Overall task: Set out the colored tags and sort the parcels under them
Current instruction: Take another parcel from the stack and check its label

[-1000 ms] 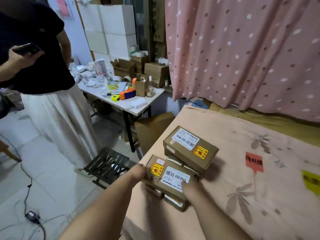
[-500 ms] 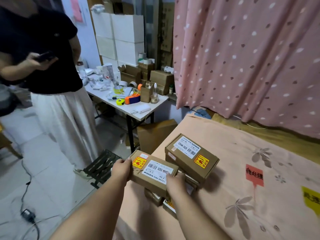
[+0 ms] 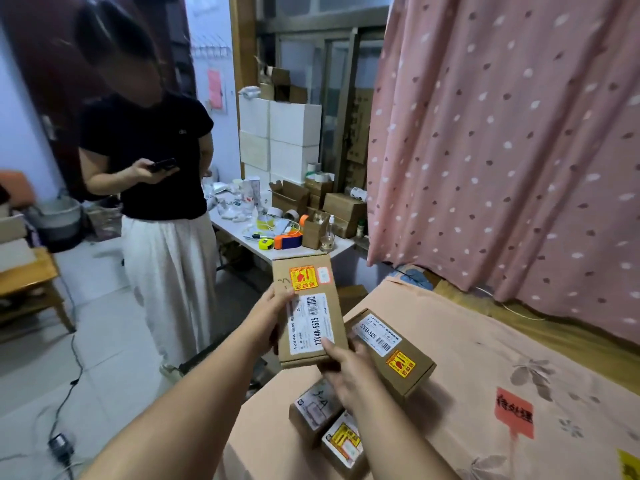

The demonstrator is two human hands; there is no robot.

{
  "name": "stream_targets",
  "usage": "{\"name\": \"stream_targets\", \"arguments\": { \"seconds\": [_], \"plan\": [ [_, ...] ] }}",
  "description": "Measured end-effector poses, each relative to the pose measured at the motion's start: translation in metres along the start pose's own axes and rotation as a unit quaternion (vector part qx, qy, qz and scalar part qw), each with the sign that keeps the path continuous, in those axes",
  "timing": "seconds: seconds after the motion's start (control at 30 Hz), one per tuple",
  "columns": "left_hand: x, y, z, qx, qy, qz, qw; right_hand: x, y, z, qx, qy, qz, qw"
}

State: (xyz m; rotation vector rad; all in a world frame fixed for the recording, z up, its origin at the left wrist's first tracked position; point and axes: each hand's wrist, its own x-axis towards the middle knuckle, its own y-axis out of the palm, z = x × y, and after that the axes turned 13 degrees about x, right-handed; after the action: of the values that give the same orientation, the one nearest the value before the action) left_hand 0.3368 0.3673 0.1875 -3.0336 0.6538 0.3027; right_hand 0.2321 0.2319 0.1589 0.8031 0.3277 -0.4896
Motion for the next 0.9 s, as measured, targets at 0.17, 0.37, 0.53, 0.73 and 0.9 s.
{"name": "stream_targets", "arguments": {
  "seconds": [0.17, 0.37, 0.53, 0.73, 0.9],
  "plan": [
    [-0.016, 0.03, -0.016, 0.067, 0.033, 0.086, 0.993, -0.006, -0.001, 0.023, 0.026, -0.016, -0.004, 1.0],
    [-0.016, 0.034, -0.056, 0.129, 0.053, 0.121, 0.983, -0.038, -0.018, 0.091, -0.09, -0.16, -0.073, 0.98],
    [-0.018, 0.038, -0.094, 0.228, 0.047, 0.229, 0.945, -0.069, -0.036, 0.163, -0.19, -0.255, -0.024, 0.948],
    [-0.017, 0.056, -0.136, 0.197, 0.078, 0.224, 0.951, -0.09, -0.047, 0.188, -0.216, -0.254, 0.037, 0.942],
    [-0.025, 0.084, -0.14, 0.011, 0.131, 0.164, 0.978, -0.102, -0.042, 0.21, -0.102, -0.351, 0.017, 0.931]
  ]
}}
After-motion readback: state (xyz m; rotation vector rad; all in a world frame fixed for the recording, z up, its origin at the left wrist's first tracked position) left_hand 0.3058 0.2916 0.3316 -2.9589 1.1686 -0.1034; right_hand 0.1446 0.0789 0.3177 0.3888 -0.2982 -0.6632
